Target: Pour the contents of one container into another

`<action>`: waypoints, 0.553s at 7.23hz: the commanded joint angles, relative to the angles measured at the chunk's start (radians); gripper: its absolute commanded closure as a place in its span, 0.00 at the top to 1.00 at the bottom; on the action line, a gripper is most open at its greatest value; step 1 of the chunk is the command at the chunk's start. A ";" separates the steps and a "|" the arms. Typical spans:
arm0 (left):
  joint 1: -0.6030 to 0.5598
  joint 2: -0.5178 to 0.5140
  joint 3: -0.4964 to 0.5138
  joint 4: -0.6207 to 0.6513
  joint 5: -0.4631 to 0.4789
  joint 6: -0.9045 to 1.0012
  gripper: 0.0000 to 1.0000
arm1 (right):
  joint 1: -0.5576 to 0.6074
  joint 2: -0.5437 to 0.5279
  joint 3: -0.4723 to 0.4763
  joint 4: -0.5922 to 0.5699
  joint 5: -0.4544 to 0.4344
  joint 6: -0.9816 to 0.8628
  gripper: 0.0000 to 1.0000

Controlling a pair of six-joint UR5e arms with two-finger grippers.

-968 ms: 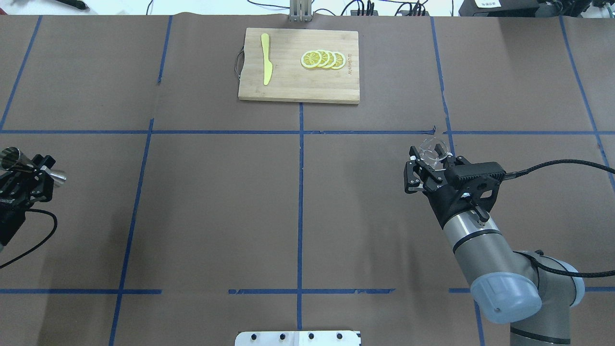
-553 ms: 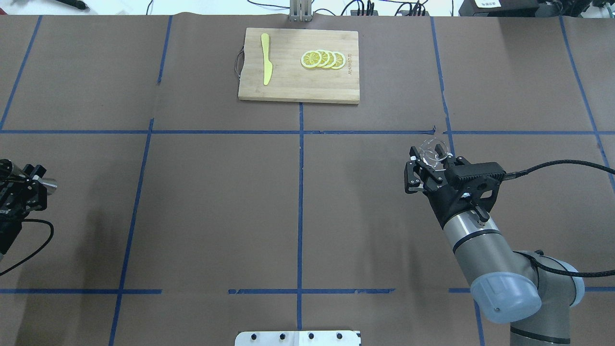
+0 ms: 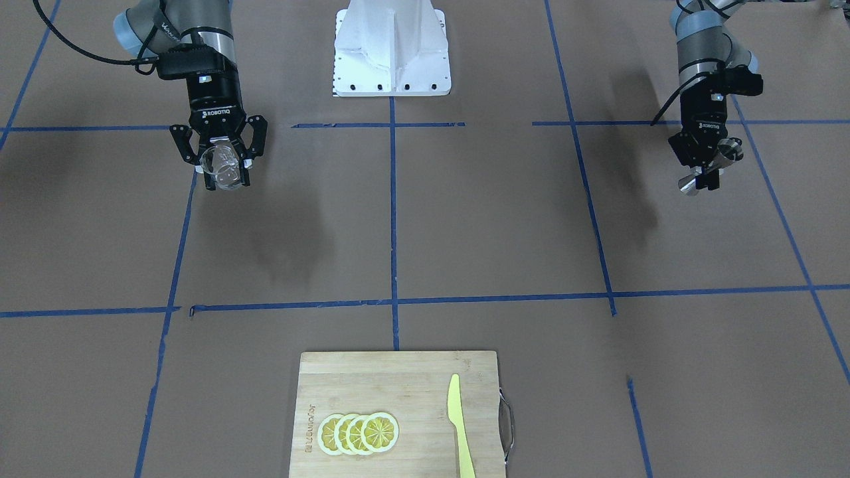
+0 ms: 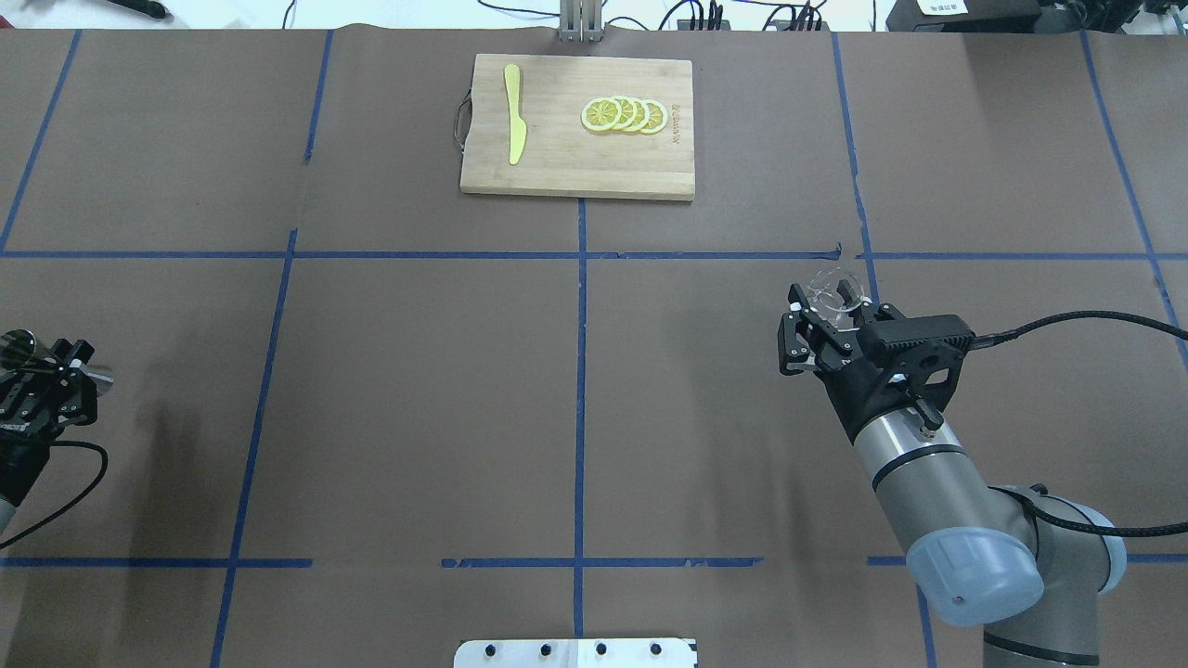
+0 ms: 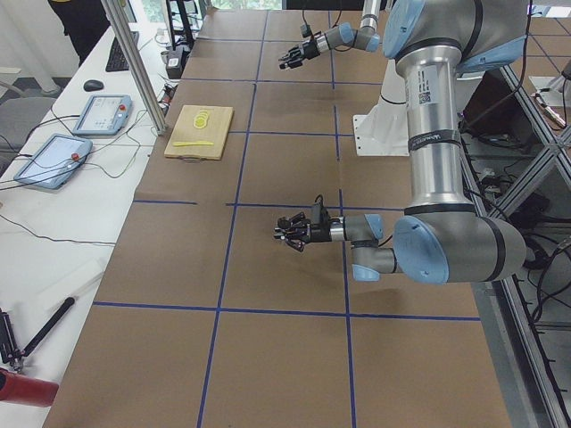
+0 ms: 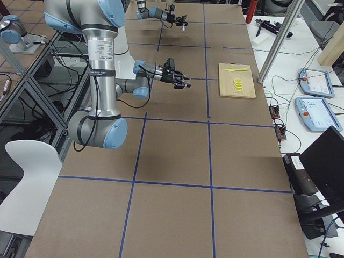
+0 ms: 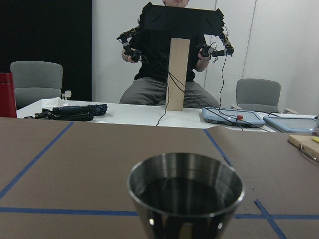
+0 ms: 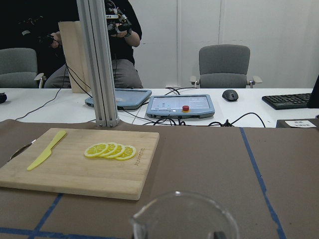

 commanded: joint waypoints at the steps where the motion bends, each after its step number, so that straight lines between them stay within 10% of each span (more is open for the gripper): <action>1: 0.015 -0.006 0.028 0.012 0.000 -0.002 0.00 | 0.000 0.000 0.001 0.000 0.001 0.000 0.00; 4: 0.032 -0.018 0.038 0.018 0.000 -0.019 0.00 | 0.000 0.002 0.009 0.000 0.000 0.002 0.00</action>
